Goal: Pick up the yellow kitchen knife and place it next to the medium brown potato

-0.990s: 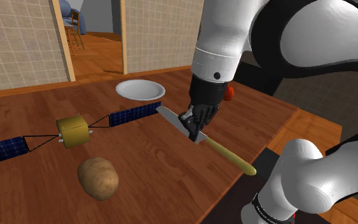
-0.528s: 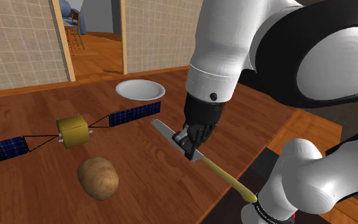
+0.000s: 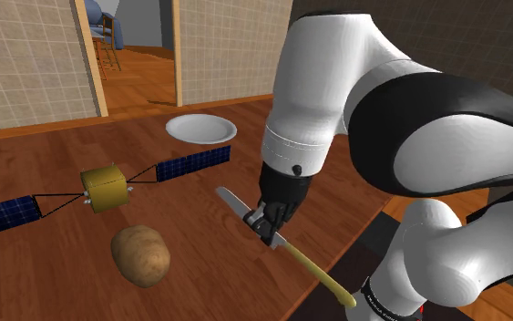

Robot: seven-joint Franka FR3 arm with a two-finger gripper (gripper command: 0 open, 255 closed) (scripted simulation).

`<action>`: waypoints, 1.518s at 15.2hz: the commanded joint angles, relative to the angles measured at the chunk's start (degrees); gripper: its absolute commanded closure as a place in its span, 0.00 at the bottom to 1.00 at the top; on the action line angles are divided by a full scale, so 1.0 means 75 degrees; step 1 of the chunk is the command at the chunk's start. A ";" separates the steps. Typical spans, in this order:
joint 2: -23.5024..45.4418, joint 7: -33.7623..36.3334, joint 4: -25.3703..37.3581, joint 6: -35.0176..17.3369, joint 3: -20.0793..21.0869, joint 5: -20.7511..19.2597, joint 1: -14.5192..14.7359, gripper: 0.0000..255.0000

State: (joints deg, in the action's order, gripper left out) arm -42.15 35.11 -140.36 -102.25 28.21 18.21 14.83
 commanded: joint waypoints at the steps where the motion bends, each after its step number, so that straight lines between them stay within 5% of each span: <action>1: 0.0007 -0.0008 -0.0194 -0.0206 0.0058 0.0048 0.0018 1.00; 17: 0.0401 -0.0051 -0.1530 -0.1939 0.0613 0.0451 0.0114 1.00; 23: 0.0401 -0.0051 -0.1530 -0.1939 0.0613 0.0451 0.0114 1.00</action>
State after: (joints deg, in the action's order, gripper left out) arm -39.14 34.73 -151.82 -116.78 32.80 21.59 15.68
